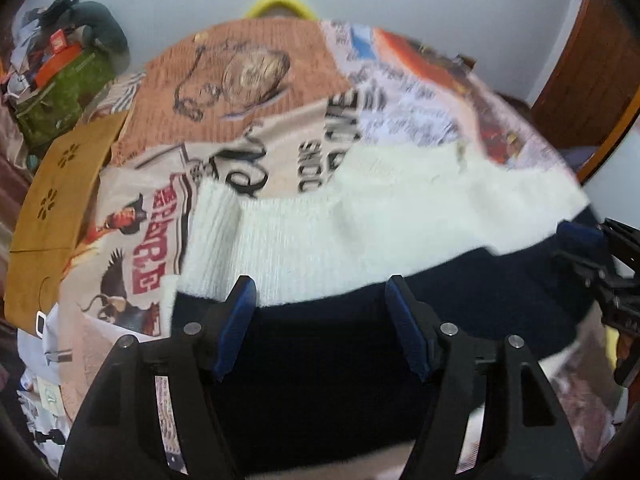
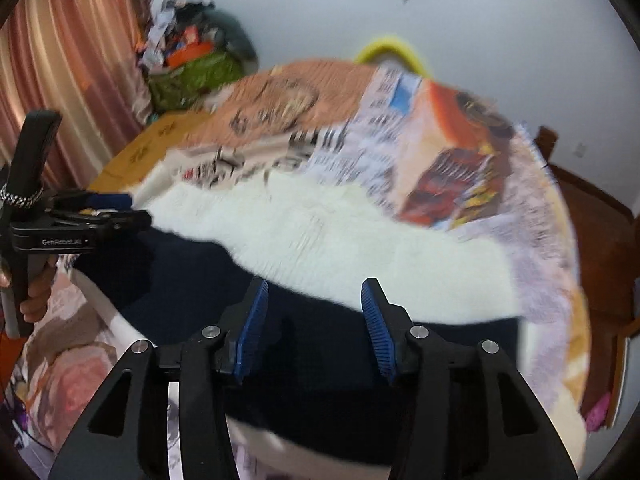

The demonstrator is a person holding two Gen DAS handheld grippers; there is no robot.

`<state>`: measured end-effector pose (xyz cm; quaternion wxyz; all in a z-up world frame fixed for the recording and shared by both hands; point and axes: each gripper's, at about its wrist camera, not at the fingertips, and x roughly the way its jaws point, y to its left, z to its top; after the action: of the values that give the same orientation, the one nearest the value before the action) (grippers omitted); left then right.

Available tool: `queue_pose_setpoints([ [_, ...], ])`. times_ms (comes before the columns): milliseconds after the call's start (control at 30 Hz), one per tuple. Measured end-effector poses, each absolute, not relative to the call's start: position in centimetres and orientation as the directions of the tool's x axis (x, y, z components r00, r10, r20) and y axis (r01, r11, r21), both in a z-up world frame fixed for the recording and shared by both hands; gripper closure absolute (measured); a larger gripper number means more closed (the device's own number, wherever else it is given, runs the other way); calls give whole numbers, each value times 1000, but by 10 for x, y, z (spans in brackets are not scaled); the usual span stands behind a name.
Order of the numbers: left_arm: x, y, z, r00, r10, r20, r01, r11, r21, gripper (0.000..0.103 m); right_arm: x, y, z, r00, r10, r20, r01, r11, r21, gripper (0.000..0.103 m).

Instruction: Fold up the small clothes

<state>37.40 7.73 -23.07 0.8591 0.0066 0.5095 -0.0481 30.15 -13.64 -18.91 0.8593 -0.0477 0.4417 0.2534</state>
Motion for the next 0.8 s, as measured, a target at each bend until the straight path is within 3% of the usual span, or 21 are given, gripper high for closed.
queue_pose_setpoints([
  [133,381,99,-253,454,-73,-888,40,997,-62,30,300,-131,-218,451,376,-809,-521,847,104,57],
  [333,372,134,-247,503,-75,-861,-38,993,-109,31,294,-165,-212,491,339,-802,-457,884,93,57],
  [367,370,135,-246,505,-62,-861,-44,994,-97,31,293,-175,-212,500,323,-804,-435,896,89,57],
  [467,359,140,-246,508,139,-850,-128,988,85,31,284,-199,-209,518,295,-803,-382,920,91,57],
  [633,336,169,-246,489,66,-870,-162,987,-17,30,262,-228,-200,537,270,-799,-329,940,97,57],
  [800,311,182,-235,497,79,-864,-198,980,-24,26,248,-245,-193,550,236,-801,-281,956,89,57],
])
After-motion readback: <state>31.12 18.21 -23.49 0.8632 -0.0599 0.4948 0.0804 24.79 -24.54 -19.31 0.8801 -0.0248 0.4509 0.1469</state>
